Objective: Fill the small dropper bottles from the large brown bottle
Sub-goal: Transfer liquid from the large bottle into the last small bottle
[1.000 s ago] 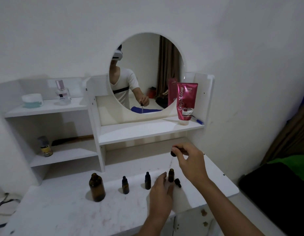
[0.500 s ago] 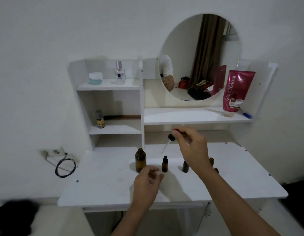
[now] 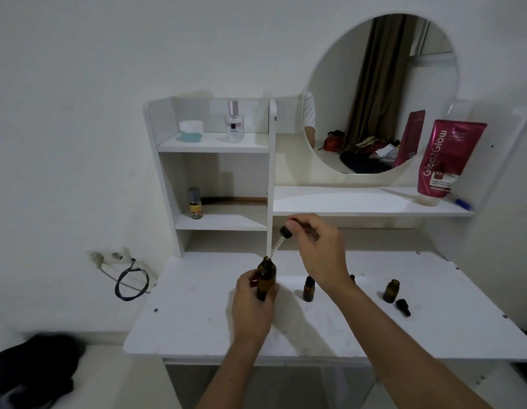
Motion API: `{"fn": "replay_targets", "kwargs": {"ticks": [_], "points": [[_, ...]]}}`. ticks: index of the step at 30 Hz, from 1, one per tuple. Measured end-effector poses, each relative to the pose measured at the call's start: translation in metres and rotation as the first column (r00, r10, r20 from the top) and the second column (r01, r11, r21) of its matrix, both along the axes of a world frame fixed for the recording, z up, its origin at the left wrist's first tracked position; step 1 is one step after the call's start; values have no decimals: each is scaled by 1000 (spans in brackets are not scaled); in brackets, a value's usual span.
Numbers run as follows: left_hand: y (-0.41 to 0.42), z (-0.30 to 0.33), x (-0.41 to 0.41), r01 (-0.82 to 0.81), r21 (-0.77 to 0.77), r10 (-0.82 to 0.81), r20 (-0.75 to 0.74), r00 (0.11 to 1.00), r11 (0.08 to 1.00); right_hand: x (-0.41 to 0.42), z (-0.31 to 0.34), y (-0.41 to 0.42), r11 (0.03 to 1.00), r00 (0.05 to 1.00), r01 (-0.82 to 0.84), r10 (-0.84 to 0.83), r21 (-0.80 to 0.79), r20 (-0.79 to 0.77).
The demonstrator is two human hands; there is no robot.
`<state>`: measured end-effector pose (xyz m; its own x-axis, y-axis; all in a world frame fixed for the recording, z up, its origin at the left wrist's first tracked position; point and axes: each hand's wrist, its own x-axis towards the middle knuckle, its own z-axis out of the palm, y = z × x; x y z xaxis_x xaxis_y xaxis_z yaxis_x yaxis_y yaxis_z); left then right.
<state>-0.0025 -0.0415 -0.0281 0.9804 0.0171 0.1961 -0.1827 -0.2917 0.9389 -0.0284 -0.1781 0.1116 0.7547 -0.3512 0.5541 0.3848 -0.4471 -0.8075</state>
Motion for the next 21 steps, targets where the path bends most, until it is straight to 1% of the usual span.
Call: {"fn": "replay_targets", "kwargs": {"ticks": [5, 9, 11, 15, 21], "points": [[0, -2, 1, -4, -3, 4, -14, 1000, 1000, 12, -9, 6, 991, 999, -35, 31, -127, -34], [0, -1, 0, -13, -6, 13, -4, 1000, 1000, 20, -22, 12, 954, 990, -122, 96, -273, -108], [1, -2, 1, -17, 1, 17, -3, 1000, 1000, 25, -31, 13, 951, 984, -126, 83, -281, -160], [0, -3, 2, -17, 14, 18, -13, 1000, 1000, 30, -44, 13, 965, 974, -83, 26, -248, -225], [-1, -4, 3, -23, 38, 24, -23, 999, 999, 34, -54, 20, 951, 981, -30, -31, -309, -191]]}}
